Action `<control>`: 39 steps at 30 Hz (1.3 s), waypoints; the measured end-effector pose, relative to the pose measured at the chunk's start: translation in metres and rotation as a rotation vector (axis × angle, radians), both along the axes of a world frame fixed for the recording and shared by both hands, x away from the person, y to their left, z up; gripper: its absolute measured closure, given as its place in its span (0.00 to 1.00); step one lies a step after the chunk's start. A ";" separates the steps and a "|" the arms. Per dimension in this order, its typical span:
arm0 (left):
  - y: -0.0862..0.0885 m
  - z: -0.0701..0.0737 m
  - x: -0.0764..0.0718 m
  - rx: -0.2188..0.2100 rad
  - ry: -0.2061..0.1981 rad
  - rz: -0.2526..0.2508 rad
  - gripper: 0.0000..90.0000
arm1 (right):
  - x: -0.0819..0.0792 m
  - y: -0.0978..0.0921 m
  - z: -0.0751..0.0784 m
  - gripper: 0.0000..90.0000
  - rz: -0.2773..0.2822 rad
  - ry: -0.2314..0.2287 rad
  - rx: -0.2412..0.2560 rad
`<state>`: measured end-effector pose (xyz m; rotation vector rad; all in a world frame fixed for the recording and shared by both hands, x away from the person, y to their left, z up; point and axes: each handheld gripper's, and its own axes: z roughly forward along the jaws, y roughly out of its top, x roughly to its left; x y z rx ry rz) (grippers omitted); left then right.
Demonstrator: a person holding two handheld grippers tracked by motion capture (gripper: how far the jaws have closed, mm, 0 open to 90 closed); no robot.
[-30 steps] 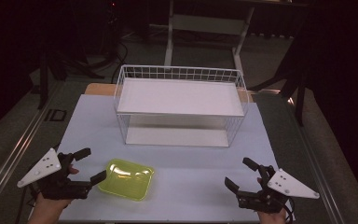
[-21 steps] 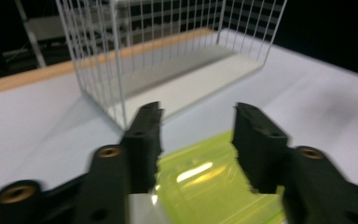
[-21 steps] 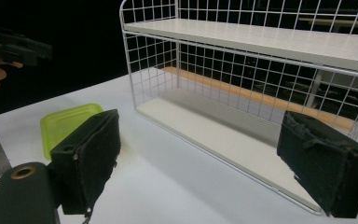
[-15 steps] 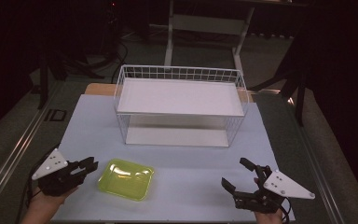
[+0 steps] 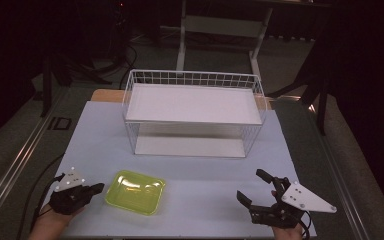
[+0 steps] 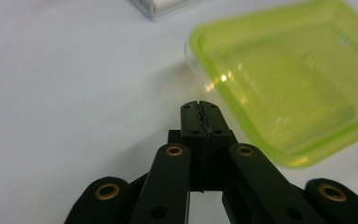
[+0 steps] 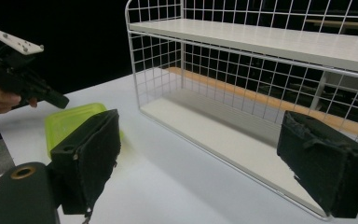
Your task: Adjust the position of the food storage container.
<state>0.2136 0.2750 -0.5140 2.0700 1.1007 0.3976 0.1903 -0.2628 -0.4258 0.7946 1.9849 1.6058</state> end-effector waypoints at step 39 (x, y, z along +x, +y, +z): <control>-0.094 -0.017 0.031 -0.044 0.135 -0.260 1.00 | 0.002 -0.009 -0.001 0.15 -0.006 0.012 0.019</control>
